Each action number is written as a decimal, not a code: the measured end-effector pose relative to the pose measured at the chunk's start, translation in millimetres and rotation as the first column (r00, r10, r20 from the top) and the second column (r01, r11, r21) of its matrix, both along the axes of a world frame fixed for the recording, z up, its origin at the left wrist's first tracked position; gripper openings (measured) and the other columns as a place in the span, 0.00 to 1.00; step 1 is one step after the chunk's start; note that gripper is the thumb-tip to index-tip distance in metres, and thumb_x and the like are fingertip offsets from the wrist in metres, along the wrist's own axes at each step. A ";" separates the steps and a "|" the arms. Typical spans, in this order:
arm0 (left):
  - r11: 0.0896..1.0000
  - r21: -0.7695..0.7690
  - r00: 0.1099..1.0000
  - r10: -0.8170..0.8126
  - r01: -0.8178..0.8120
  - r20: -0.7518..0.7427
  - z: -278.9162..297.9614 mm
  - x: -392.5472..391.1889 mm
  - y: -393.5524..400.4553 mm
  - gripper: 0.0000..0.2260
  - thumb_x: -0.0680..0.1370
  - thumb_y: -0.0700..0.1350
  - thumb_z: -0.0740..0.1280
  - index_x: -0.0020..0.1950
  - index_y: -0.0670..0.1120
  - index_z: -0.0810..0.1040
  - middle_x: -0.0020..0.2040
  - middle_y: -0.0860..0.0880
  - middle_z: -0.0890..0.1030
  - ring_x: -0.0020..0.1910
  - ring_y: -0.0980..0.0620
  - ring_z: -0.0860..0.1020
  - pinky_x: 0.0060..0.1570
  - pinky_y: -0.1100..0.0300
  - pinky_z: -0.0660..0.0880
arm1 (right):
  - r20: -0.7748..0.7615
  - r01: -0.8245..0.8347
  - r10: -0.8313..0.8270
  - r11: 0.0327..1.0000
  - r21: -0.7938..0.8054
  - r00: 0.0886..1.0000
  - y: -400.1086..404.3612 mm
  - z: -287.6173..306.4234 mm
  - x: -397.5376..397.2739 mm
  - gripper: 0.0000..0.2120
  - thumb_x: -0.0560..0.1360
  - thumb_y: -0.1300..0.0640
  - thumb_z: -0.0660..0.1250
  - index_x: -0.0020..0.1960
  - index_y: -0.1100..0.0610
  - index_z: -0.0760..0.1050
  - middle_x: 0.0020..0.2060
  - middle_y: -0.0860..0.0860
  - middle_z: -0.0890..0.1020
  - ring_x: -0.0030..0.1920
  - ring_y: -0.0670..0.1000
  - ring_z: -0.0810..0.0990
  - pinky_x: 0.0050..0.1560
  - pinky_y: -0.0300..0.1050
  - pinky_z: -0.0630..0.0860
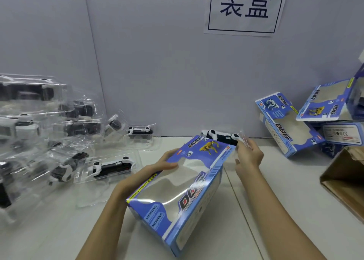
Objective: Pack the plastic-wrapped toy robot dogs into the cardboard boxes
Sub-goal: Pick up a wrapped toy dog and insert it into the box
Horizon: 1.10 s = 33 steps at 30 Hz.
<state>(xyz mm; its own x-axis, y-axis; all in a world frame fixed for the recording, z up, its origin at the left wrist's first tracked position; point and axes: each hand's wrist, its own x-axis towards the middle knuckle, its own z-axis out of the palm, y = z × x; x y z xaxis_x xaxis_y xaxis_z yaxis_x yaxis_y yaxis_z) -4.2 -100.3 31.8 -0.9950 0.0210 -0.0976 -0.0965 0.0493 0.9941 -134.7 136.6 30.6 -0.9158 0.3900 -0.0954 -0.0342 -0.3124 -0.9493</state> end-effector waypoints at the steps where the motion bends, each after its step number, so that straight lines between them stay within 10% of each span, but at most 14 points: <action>1: 0.997 0.064 0.999 -0.031 0.033 -0.040 2.3 7.9 4.9 0.23 0.83 0.24 0.53 0.79 0.33 0.58 0.80 0.35 0.62 0.59 0.60 0.76 0.48 0.74 0.72 | 0.039 -0.070 0.072 0.996 -0.048 0.997 3.4 -0.5 0.1 0.16 0.77 0.62 0.70 0.62 0.48 0.84 0.50 0.49 0.85 0.46 0.50 0.80 0.45 0.48 0.74; 5: 0.978 -0.210 0.997 -0.029 0.013 -0.076 19.4 17.8 8.1 0.23 0.85 0.28 0.52 0.81 0.35 0.58 0.80 0.34 0.63 0.78 0.38 0.65 0.75 0.50 0.64 | 0.099 -0.334 0.342 0.939 -0.086 0.935 8.6 1.6 3.9 0.15 0.73 0.62 0.77 0.58 0.50 0.85 0.48 0.49 0.84 0.52 0.52 0.85 0.41 0.47 0.65; 8: 0.921 -0.386 0.985 -0.104 0.044 -0.135 16.1 29.2 -2.5 0.24 0.86 0.31 0.55 0.82 0.39 0.57 0.81 0.36 0.63 0.81 0.38 0.62 0.78 0.52 0.59 | 0.142 -0.369 0.376 0.927 -0.073 0.916 10.2 4.8 5.1 0.12 0.70 0.60 0.79 0.52 0.49 0.85 0.39 0.47 0.85 0.51 0.51 0.86 0.37 0.45 0.64; 16: 0.995 0.008 0.989 -0.098 0.098 0.109 21.3 36.6 7.3 0.24 0.80 0.41 0.62 0.77 0.46 0.70 0.69 0.43 0.81 0.61 0.44 0.82 0.59 0.54 0.78 | 0.267 -0.491 0.491 0.868 -0.071 0.829 27.7 5.2 5.5 0.14 0.67 0.54 0.81 0.35 0.52 0.75 0.39 0.49 0.86 0.38 0.50 0.87 0.36 0.44 0.65; 19: 0.998 -0.045 0.998 -0.032 0.034 0.049 13.3 21.1 2.4 0.19 0.87 0.33 0.53 0.79 0.38 0.62 0.79 0.37 0.67 0.77 0.38 0.67 0.59 0.60 0.70 | 0.254 -0.566 0.543 0.824 0.022 0.800 27.2 7.3 8.4 0.05 0.71 0.53 0.78 0.37 0.50 0.85 0.39 0.48 0.88 0.36 0.47 0.87 0.34 0.44 0.63; 21: 0.984 -0.162 0.997 -0.065 0.069 0.029 17.2 15.5 3.7 0.29 0.84 0.45 0.65 0.80 0.35 0.58 0.79 0.39 0.64 0.78 0.42 0.66 0.62 0.60 0.69 | 0.218 -0.589 0.559 0.800 0.113 0.800 27.9 9.6 10.0 0.05 0.67 0.53 0.79 0.42 0.46 0.89 0.37 0.48 0.87 0.30 0.45 0.83 0.35 0.44 0.63; 23: 0.964 -0.238 0.991 -0.104 0.122 0.087 17.6 2.1 4.5 0.37 0.77 0.47 0.70 0.81 0.40 0.54 0.78 0.45 0.63 0.68 0.59 0.75 0.58 0.66 0.75 | 0.207 -0.634 0.601 0.754 0.172 0.772 31.2 11.0 9.1 0.14 0.63 0.52 0.80 0.48 0.46 0.89 0.37 0.48 0.86 0.33 0.47 0.79 0.37 0.44 0.65; 25: 0.978 -0.111 0.977 -0.158 0.174 0.141 12.7 1.2 1.7 0.25 0.84 0.33 0.61 0.79 0.47 0.57 0.78 0.48 0.64 0.53 0.70 0.80 0.53 0.69 0.75 | 0.204 -0.705 0.675 0.684 0.187 0.709 32.9 10.6 9.3 0.17 0.66 0.52 0.81 0.55 0.46 0.88 0.46 0.50 0.87 0.44 0.51 0.83 0.45 0.47 0.73; 28: 0.978 -0.081 0.976 -0.183 0.193 0.118 4.4 3.2 0.5 0.29 0.76 0.37 0.66 0.76 0.49 0.64 0.70 0.50 0.74 0.54 0.57 0.82 0.55 0.63 0.77 | 0.132 -0.741 0.729 0.655 0.147 0.671 31.0 6.3 7.7 0.22 0.64 0.54 0.82 0.58 0.49 0.87 0.57 0.54 0.87 0.59 0.57 0.85 0.61 0.56 0.79; 33: 0.986 -0.098 0.988 -0.123 0.132 0.093 10.0 11.3 6.6 0.38 0.67 0.44 0.64 0.79 0.45 0.63 0.74 0.42 0.72 0.57 0.47 0.78 0.55 0.60 0.75 | -0.044 -0.593 0.592 0.802 -0.074 0.805 11.5 2.1 8.3 0.25 0.71 0.63 0.75 0.67 0.58 0.79 0.61 0.60 0.83 0.65 0.56 0.81 0.48 0.47 0.82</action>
